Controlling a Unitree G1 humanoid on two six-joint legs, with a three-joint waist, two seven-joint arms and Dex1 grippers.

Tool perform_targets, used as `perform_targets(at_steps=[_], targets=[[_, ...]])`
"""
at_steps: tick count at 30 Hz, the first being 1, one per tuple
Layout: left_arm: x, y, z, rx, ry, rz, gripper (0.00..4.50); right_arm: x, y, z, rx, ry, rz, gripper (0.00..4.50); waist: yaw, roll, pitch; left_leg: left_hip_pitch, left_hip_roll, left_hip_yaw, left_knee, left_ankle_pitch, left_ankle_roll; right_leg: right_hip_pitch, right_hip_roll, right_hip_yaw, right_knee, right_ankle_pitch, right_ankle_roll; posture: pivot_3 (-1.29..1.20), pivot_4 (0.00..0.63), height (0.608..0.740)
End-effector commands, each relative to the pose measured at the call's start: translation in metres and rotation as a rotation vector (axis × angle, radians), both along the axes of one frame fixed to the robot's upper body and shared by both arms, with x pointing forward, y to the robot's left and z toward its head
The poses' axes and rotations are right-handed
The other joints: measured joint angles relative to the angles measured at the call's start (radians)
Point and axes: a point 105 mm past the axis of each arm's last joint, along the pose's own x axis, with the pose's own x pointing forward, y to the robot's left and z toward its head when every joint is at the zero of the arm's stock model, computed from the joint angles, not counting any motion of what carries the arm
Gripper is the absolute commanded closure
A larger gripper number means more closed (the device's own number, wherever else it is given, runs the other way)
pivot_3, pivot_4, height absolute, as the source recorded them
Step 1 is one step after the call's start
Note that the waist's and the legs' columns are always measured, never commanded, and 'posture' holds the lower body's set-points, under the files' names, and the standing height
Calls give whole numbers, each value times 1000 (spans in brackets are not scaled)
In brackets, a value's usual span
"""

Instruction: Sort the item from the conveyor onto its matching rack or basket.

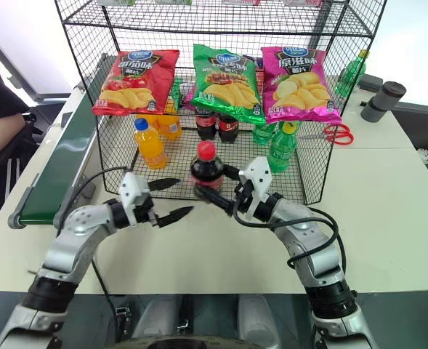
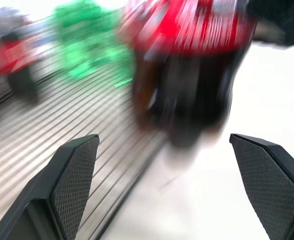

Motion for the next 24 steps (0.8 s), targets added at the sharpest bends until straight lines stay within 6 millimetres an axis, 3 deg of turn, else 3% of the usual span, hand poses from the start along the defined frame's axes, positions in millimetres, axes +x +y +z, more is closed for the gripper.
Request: perform_targets(at_steps=[1, 6, 13, 24], targets=[[0, 20, 17, -76, -80, 122, 37, 21, -10, 9, 36, -86, -136, 1600, 2, 0, 0, 0, 0, 0, 0, 0, 0, 0, 0, 0, 0, 0, 0, 0, 150, 740], [-8, 32, 21, -106, -92, 208, 37, 57, -12, -8, 45, -76, -302, 1600, -3, 0, 0, 0, 0, 1, 0, 0, 0, 0, -3, 1, 0, 0, 0, 0, 150, 740], [-12, 31, 20, -92, -93, 215, 37, 93, -2, -26, 49, -47, -398, 1600, -7, 0, 0, 1, 0, 1, 0, 0, 0, 0, -3, 1, 2, 0, 0, 0, 150, 740], [-12, 23, 21, -88, -100, 198, 37, 107, 9, -31, 83, -28, -365, 1600, -10, 1, 0, 2, 0, 2, 0, 0, 0, 0, -4, 2, 3, 0, 0, 0, 150, 740]])
